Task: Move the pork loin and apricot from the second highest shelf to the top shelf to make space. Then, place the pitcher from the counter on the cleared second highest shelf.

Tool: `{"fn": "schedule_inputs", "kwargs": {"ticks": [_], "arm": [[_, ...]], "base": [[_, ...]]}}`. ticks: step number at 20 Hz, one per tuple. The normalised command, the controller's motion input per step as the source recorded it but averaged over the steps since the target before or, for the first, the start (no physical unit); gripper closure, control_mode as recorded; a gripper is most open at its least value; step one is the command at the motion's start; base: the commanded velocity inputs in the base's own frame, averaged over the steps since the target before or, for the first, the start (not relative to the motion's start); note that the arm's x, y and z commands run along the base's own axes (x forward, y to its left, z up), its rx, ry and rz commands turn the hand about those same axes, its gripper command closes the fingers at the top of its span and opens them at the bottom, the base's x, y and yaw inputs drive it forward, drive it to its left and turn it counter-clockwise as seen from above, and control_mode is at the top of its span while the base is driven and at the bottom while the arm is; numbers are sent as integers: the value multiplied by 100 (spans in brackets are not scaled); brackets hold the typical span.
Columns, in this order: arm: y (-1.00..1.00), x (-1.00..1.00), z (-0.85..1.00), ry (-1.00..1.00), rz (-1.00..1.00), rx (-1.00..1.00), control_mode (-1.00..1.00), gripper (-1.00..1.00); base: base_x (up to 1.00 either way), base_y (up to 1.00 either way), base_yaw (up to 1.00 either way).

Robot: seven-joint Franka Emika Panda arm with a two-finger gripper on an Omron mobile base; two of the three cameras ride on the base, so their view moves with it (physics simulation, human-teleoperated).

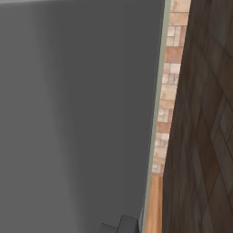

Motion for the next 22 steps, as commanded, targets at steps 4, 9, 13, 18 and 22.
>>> {"fn": "schedule_inputs", "kwargs": {"ticks": [4, 9, 13, 18, 22], "arm": [[7, 0, -22, -5, 0, -1, -100, -100], [12, 0, -41, -11, -1, -1, -100, -100], [12, 18, -39, -1, -4, 0, -100, -100], [10, 19, -25, 0, -6, 0, -100, -100], [11, 27, -22, 0, -6, 0, -100, -100]], "base": [[0, 0, 0], [0, 0, 0], [0, 0, 0], [0, 0, 0], [0, 0, 0]]}}
